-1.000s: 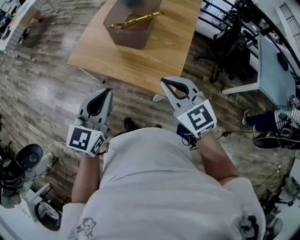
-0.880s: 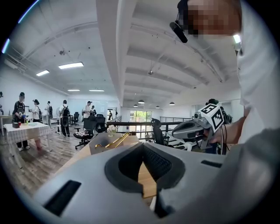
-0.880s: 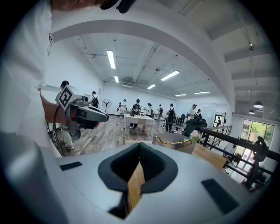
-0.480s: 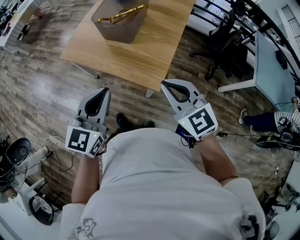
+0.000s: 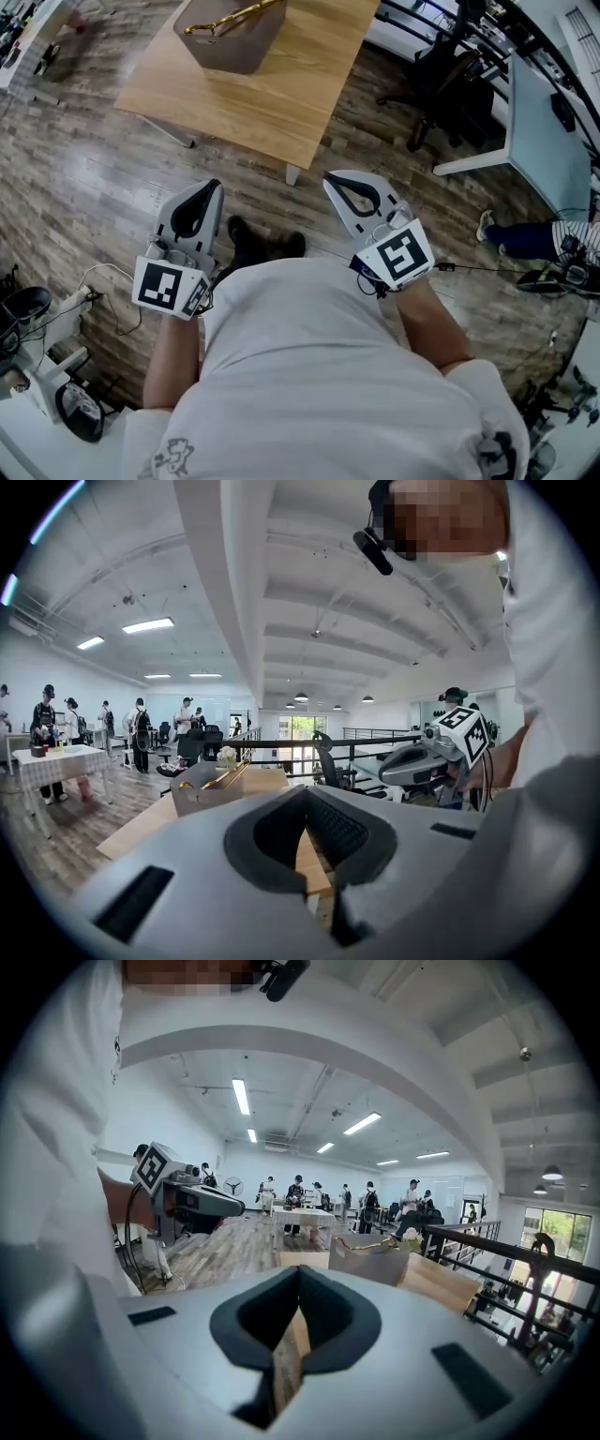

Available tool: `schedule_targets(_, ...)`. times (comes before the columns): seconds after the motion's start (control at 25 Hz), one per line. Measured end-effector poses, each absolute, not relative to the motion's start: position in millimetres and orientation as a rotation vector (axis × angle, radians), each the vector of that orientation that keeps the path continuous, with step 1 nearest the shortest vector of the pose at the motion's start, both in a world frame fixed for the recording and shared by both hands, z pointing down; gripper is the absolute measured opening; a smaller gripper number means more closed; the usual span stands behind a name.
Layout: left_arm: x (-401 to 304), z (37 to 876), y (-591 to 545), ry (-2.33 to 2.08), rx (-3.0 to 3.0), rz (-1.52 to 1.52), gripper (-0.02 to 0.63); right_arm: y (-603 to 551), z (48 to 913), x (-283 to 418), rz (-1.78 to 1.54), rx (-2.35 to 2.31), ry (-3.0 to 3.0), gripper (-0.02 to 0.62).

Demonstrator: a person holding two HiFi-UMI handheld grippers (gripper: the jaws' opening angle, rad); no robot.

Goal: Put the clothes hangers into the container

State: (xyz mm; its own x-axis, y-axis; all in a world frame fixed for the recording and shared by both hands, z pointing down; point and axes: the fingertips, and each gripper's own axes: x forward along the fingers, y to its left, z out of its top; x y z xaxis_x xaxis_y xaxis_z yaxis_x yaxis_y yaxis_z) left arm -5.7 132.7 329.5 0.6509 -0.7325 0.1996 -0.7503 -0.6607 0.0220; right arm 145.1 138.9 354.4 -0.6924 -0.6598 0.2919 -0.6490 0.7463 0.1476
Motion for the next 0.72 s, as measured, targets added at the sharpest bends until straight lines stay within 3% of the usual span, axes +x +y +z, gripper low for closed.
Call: schedule_targets(0.72, -9, 343, 165, -1.271, 2.722, 0.240, 0.006, 177, 366, 135, -0.036, 0.984, -2.673, 0.006)
